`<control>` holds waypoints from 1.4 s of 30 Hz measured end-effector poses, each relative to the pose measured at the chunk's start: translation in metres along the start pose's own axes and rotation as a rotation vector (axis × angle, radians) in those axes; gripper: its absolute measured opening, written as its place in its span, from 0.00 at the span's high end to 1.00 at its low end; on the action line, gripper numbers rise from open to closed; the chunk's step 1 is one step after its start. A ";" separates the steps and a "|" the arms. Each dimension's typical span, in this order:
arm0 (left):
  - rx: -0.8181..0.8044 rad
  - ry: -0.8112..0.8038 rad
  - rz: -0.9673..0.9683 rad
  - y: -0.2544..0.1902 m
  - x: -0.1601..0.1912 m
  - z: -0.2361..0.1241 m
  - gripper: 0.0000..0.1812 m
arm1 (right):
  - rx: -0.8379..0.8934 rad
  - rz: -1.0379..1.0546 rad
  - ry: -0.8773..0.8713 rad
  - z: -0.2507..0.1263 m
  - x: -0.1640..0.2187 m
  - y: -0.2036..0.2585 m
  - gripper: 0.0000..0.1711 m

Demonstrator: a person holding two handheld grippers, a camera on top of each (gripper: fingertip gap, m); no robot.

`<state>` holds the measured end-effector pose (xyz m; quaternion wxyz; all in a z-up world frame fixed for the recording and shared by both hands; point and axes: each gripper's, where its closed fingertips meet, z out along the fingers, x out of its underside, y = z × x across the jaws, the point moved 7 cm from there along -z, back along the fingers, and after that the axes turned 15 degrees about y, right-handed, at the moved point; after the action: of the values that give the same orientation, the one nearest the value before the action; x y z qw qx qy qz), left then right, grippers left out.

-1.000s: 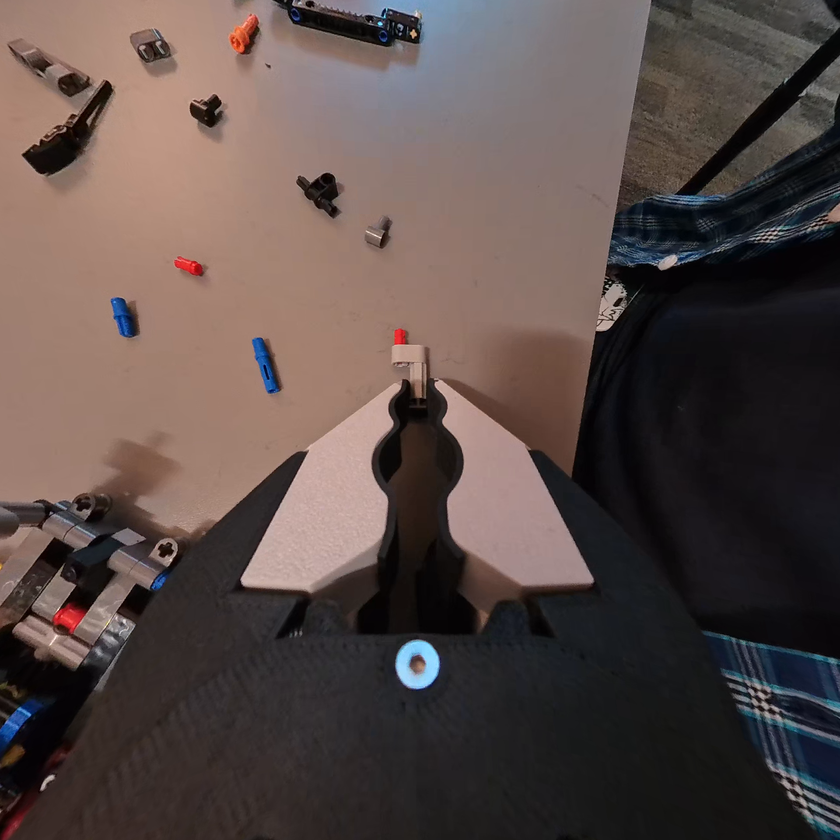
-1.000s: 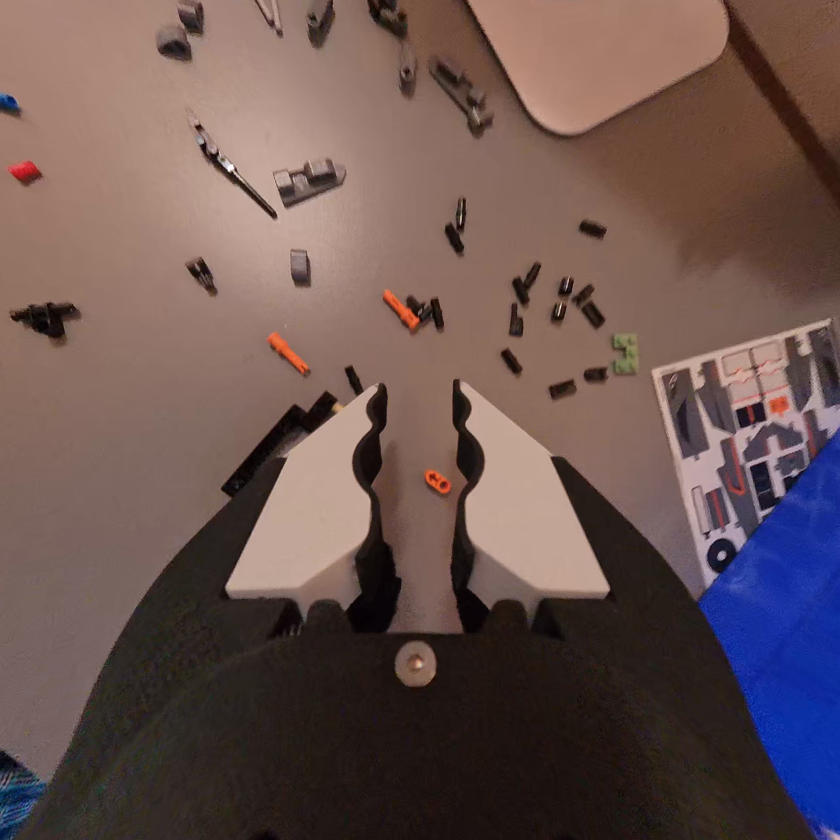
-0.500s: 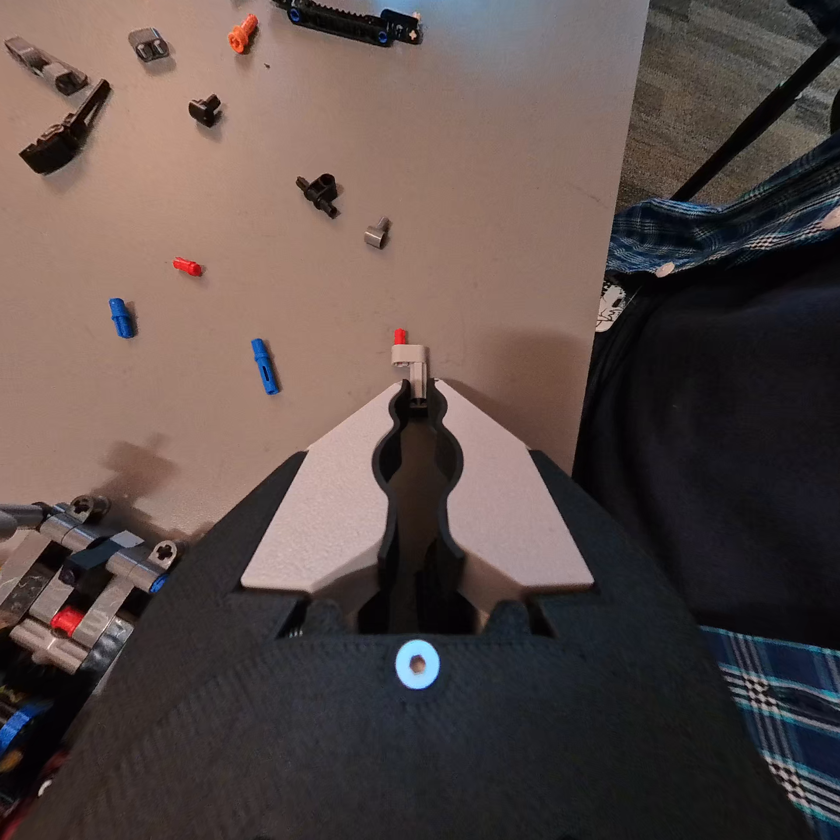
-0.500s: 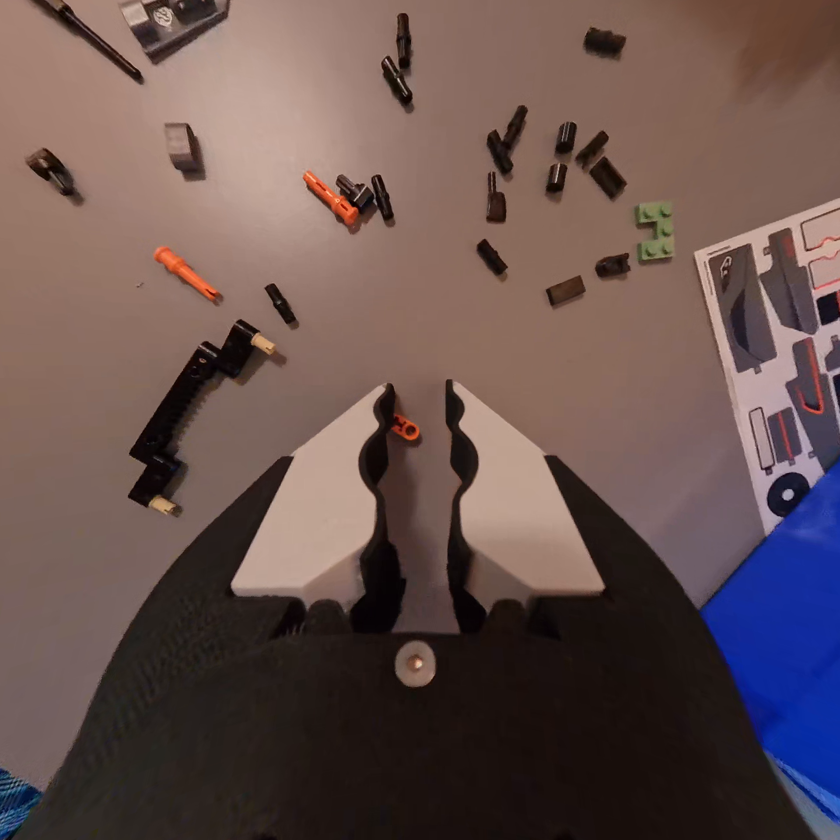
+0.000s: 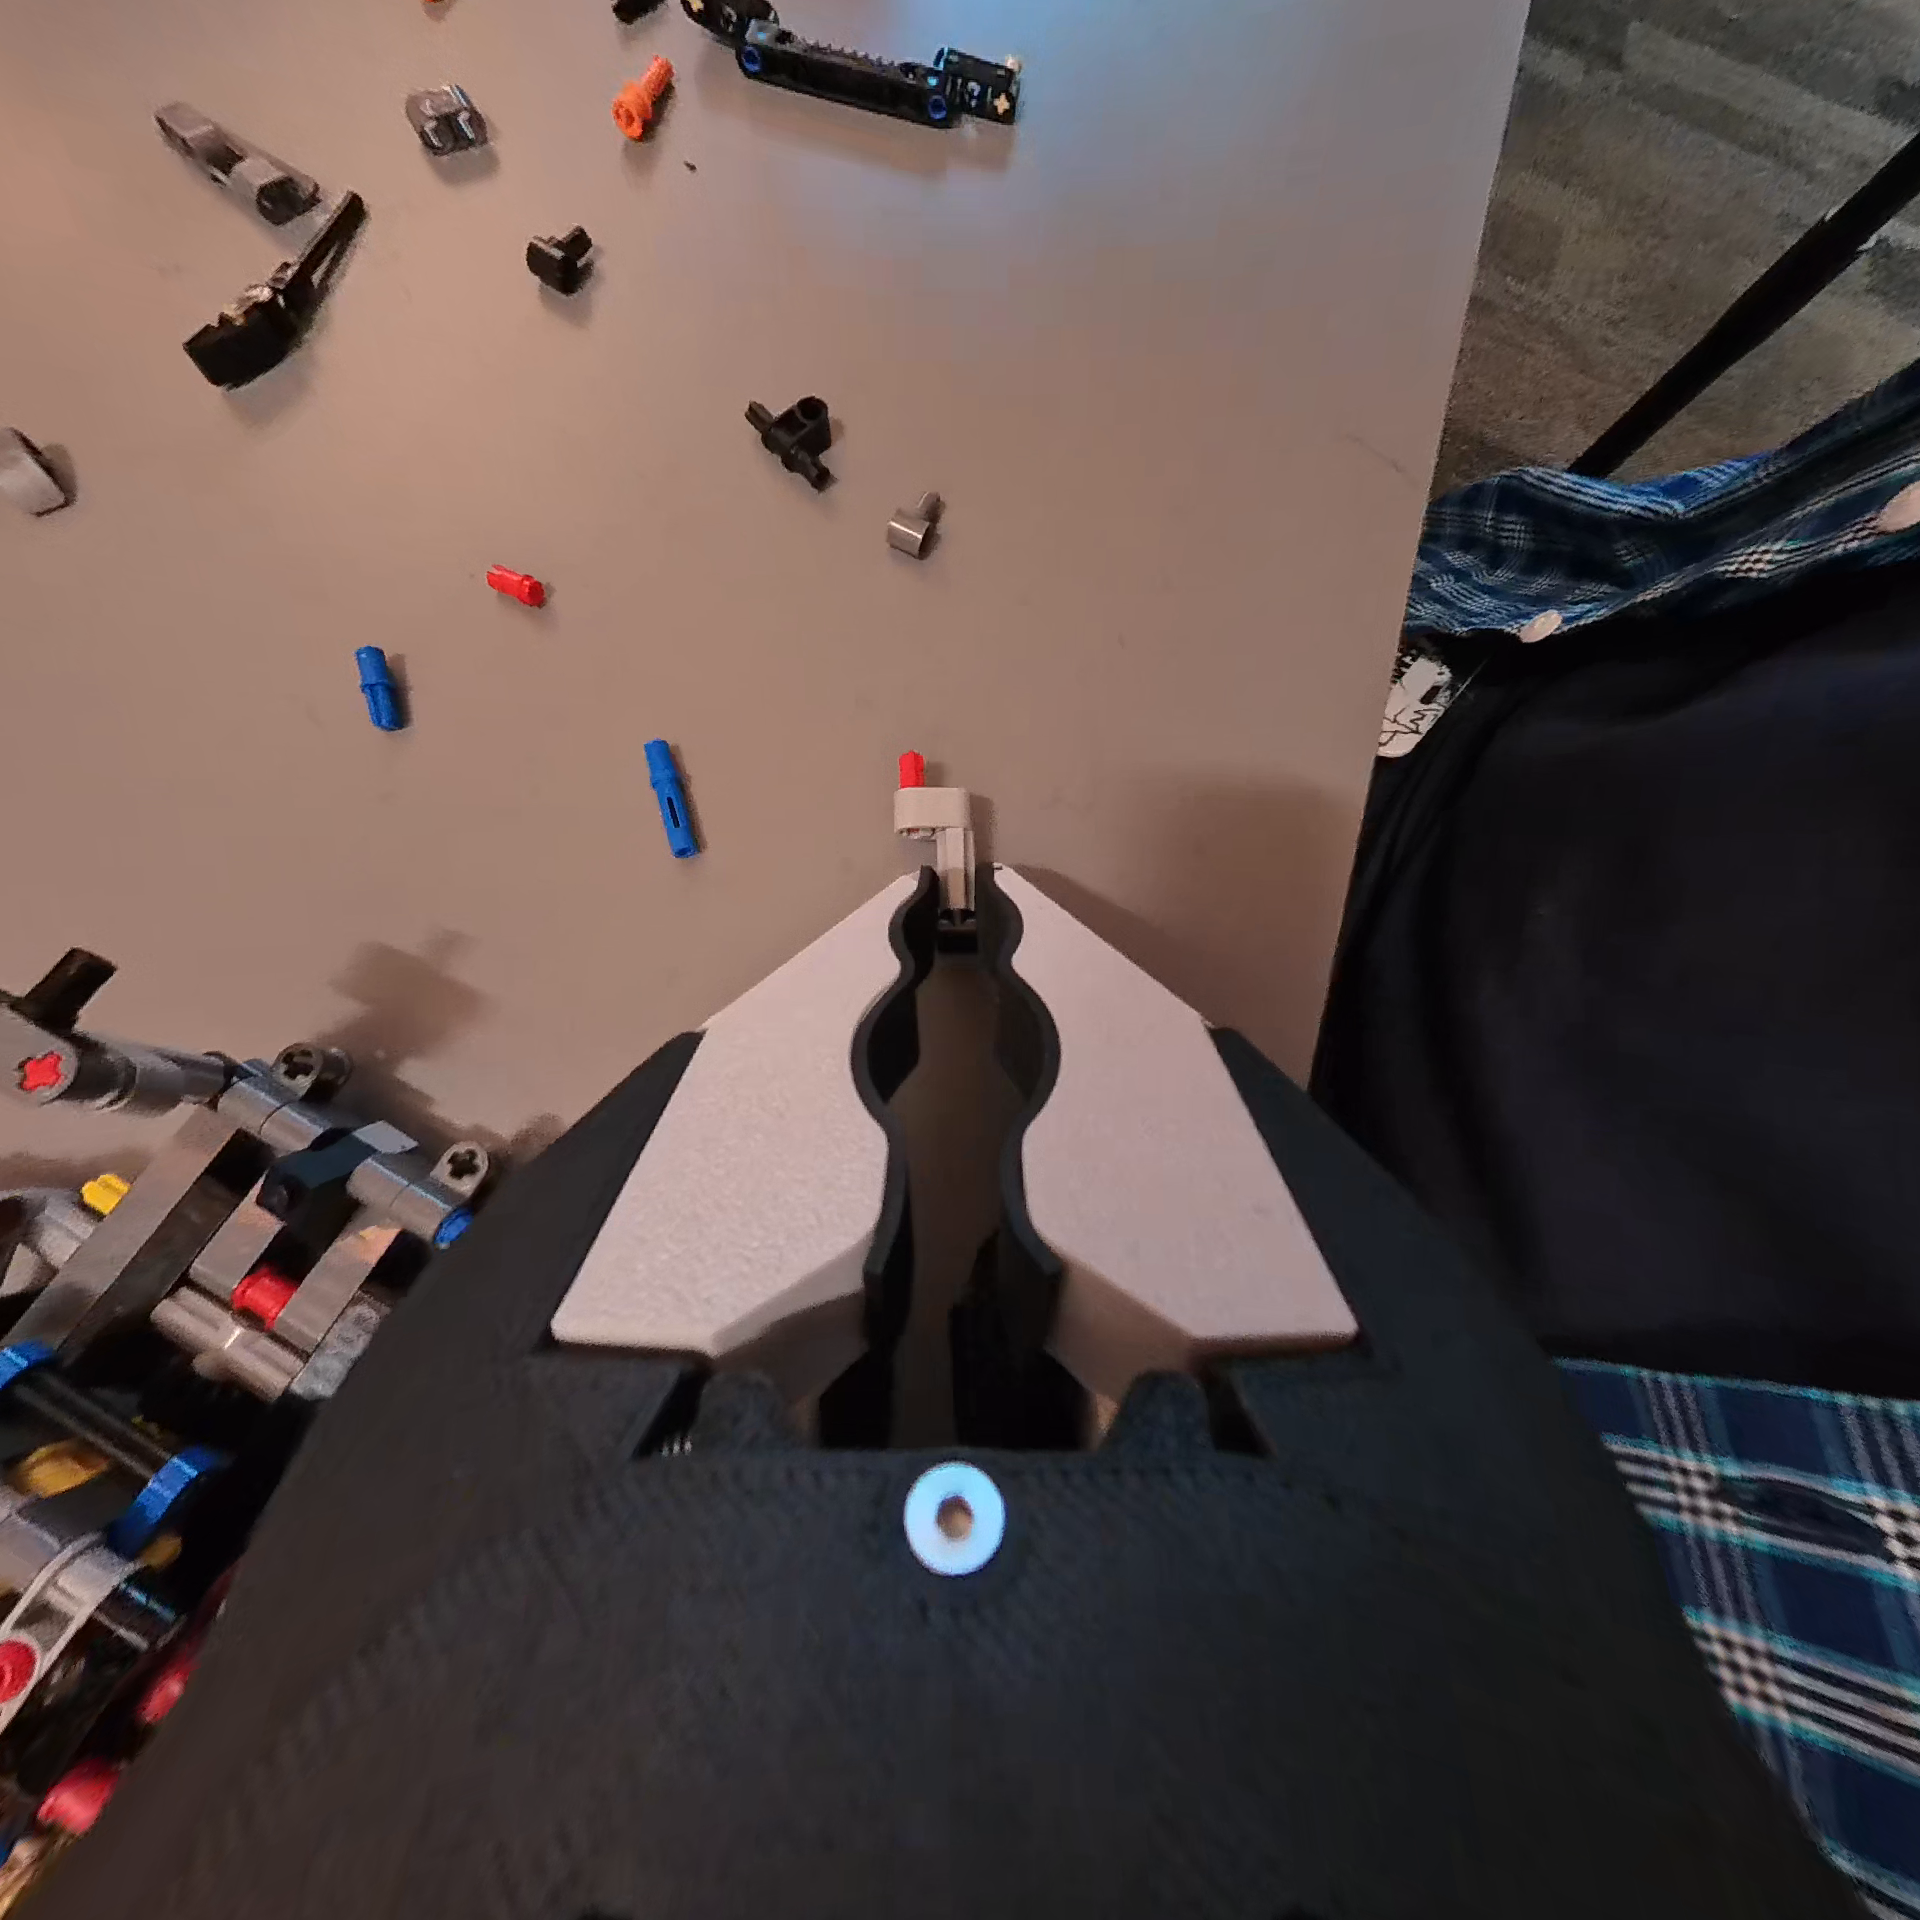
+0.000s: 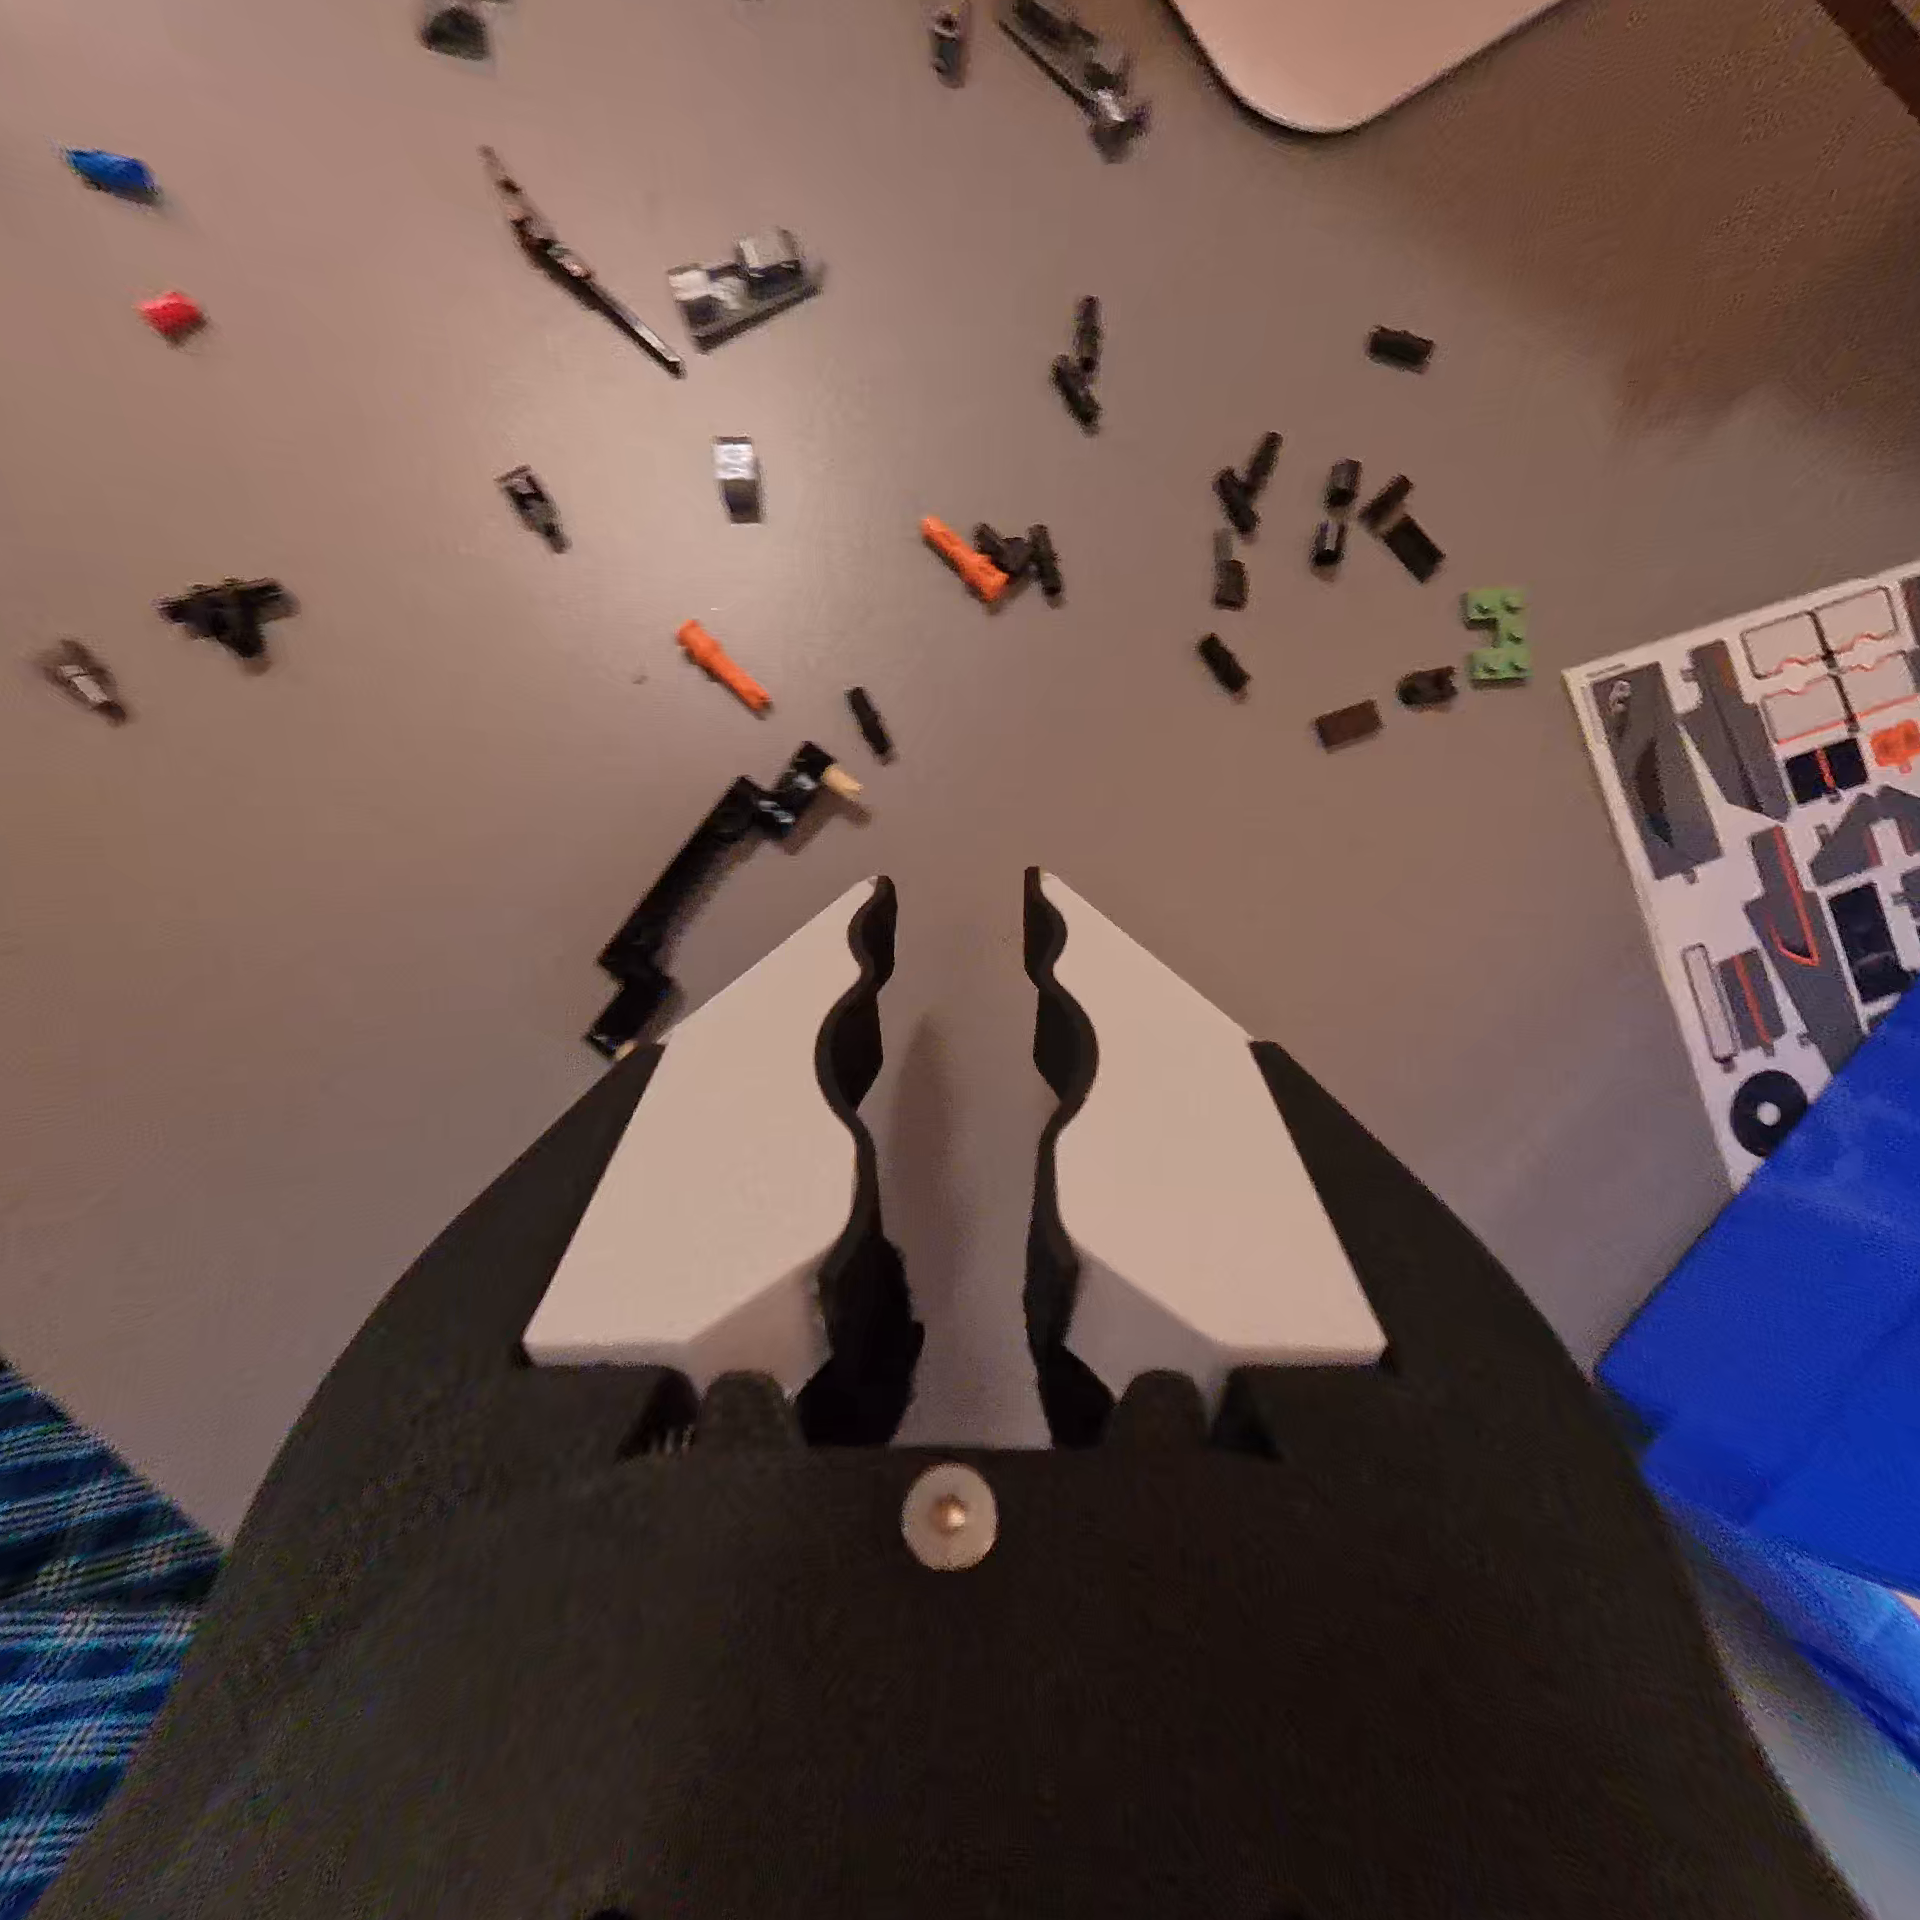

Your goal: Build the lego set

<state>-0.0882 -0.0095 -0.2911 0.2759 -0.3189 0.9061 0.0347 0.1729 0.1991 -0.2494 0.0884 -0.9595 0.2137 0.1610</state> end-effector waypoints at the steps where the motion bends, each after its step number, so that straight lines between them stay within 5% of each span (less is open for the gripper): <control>1: 0.002 0.005 -0.002 -0.001 0.001 -0.001 0.97 | -0.010 -0.011 -0.004 -0.002 -0.001 0.007 0.86; 14: -0.054 0.019 -0.109 -0.011 0.032 -0.020 0.97 | -0.125 -0.084 0.017 0.011 -0.004 0.079 0.84; 29: -0.068 0.008 -0.119 -0.017 0.040 -0.014 0.97 | -0.062 0.101 0.026 0.027 0.024 0.074 0.82; 42: -0.066 -0.009 -0.135 -0.015 0.043 -0.016 0.97 | -0.059 0.058 0.073 0.021 0.042 0.063 0.94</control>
<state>-0.1146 -0.0493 -0.2989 0.2708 -0.3879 0.8797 0.0472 0.1752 0.1324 -0.2899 0.0476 -0.9603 0.2397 0.1347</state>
